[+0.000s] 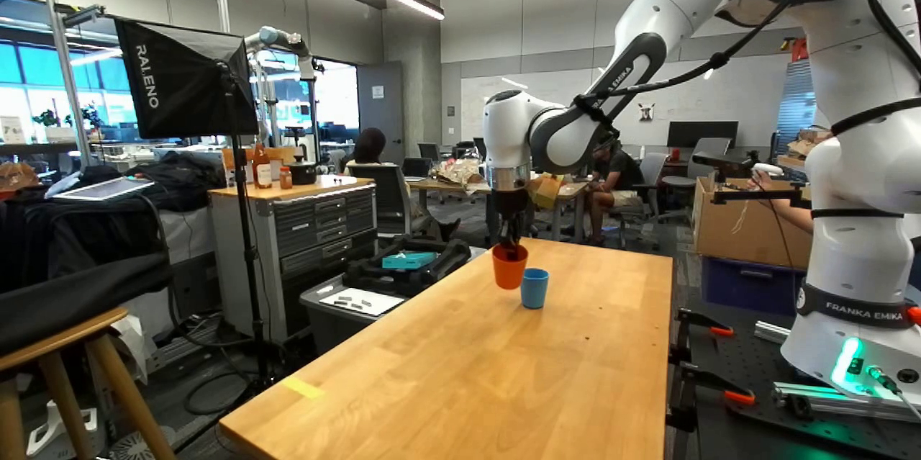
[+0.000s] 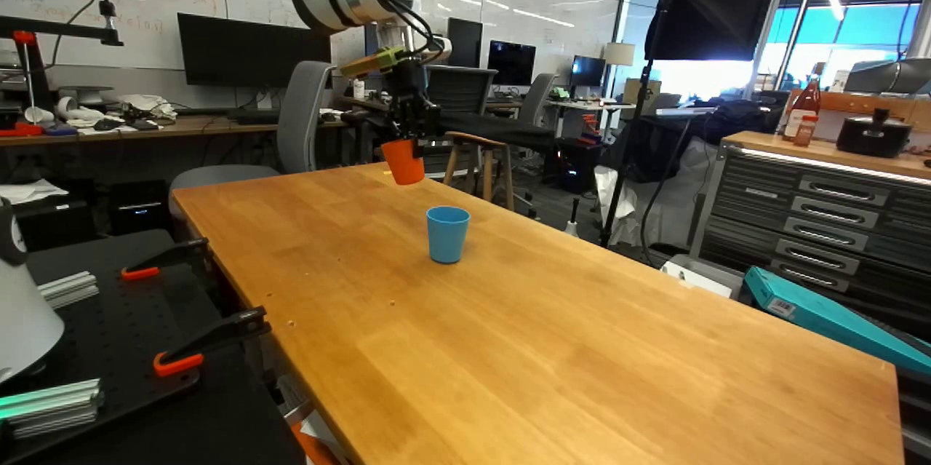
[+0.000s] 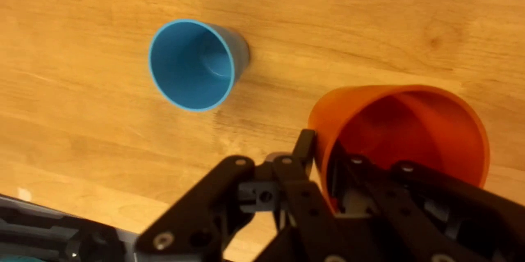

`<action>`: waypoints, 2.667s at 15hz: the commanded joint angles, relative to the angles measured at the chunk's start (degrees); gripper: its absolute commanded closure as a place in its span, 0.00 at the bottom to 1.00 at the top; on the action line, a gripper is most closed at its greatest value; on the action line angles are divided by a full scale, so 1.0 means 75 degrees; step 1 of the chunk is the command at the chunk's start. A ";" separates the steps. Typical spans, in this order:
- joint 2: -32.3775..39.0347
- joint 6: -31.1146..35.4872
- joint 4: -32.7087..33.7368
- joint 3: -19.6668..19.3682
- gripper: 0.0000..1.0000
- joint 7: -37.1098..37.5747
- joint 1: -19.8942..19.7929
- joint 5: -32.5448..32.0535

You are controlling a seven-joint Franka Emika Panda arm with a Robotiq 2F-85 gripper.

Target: Put the orange cup inside the blue cup

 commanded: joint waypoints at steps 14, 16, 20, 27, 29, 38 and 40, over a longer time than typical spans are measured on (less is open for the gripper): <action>-0.0163 -0.1333 0.0596 -0.0810 0.97 0.0269 -0.0829 -0.0090; -0.0130 -0.1412 0.0566 -0.0813 0.97 0.0234 -0.0887 -0.0052; -0.0054 -0.1404 0.0446 -0.0774 0.97 0.0182 -0.0928 0.0015; 0.0163 -0.1291 0.0301 -0.0755 0.97 0.0164 -0.0912 0.0038; 0.0214 -0.1272 0.0354 -0.0732 0.97 0.0148 -0.0893 0.0044; 0.0607 -0.1101 0.0701 -0.0623 0.97 0.0154 -0.0766 0.0053; 0.0610 -0.1088 0.0633 -0.0633 0.97 0.0169 -0.0731 0.0023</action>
